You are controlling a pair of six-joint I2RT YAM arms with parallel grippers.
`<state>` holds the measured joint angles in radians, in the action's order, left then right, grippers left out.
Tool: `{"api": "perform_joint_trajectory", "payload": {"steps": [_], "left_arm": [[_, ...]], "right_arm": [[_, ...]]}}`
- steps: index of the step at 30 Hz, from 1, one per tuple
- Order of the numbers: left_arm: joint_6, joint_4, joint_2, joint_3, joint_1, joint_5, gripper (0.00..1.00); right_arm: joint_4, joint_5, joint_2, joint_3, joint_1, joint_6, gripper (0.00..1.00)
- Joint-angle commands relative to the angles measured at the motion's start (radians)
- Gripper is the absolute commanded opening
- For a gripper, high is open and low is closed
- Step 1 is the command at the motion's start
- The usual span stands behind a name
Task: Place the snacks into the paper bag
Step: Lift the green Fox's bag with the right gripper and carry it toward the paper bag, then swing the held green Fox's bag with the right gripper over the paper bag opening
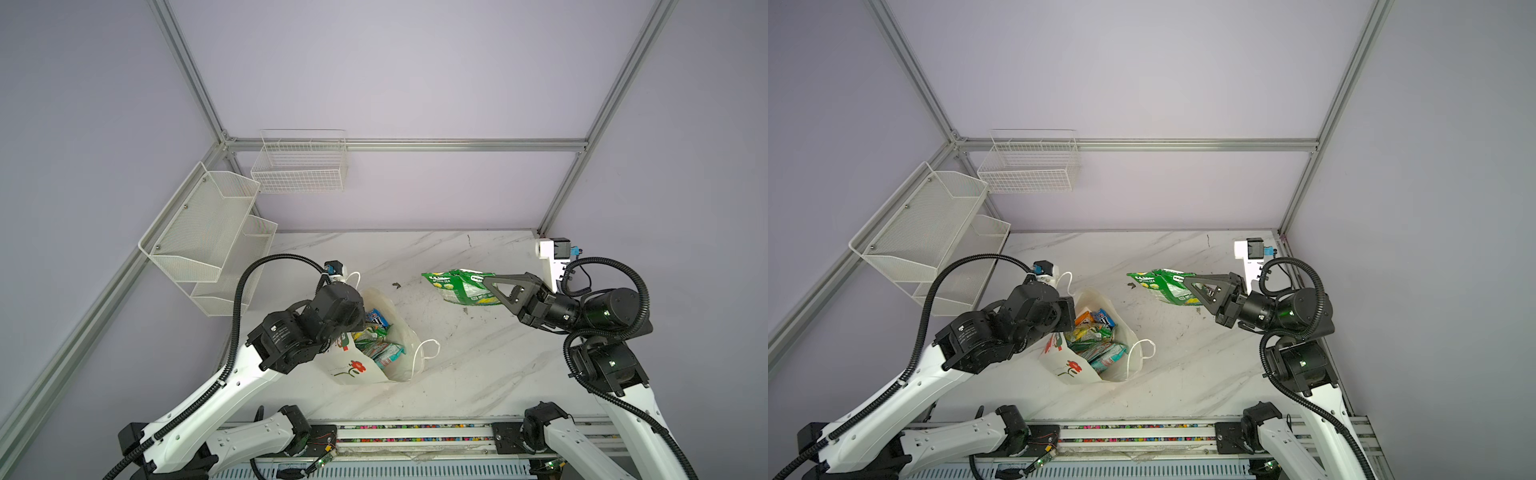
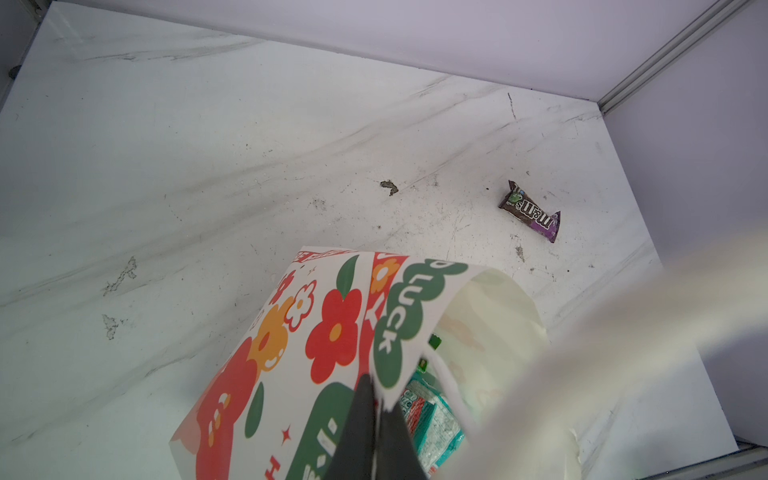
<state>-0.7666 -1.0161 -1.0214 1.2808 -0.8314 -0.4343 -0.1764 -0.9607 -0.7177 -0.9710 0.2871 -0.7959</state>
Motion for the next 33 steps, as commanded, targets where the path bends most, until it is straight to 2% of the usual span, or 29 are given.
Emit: {"api": "perform_joint_trajectory", "payload": {"steps": [1,33], "left_arm": [[0.006,0.100,0.006,0.039,0.007,-0.010,0.00],[0.007,0.123,-0.032,0.057,0.006,0.005,0.00]], "right_arm": [[-0.093,-0.016,0.021,-0.031,0.005,-0.020,0.00],[0.000,-0.058,0.024,-0.066,0.014,0.017,0.00]]}}
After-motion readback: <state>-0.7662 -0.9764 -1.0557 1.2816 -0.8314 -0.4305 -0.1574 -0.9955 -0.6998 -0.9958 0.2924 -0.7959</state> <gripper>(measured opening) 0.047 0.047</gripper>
